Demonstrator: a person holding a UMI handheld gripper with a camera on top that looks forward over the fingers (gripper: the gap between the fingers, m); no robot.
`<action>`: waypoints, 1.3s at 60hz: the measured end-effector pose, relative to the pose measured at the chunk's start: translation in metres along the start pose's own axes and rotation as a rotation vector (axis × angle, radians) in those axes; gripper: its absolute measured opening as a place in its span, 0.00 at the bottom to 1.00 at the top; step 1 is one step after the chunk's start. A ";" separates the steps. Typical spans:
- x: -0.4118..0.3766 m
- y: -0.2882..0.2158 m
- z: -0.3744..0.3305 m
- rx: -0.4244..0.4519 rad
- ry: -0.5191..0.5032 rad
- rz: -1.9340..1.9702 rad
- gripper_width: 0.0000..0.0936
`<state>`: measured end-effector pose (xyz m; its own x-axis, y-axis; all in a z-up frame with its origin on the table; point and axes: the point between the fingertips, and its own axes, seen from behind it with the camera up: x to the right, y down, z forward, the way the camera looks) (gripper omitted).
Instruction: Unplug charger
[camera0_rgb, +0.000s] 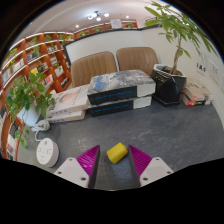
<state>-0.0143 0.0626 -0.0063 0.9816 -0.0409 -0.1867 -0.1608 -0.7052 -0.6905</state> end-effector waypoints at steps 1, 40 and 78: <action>0.002 0.000 -0.002 -0.002 0.010 -0.003 0.63; -0.109 -0.030 -0.307 0.350 0.014 -0.111 0.90; -0.149 0.052 -0.349 0.323 -0.006 -0.197 0.92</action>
<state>-0.1325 -0.2144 0.2294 0.9965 0.0776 -0.0319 0.0055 -0.4396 -0.8982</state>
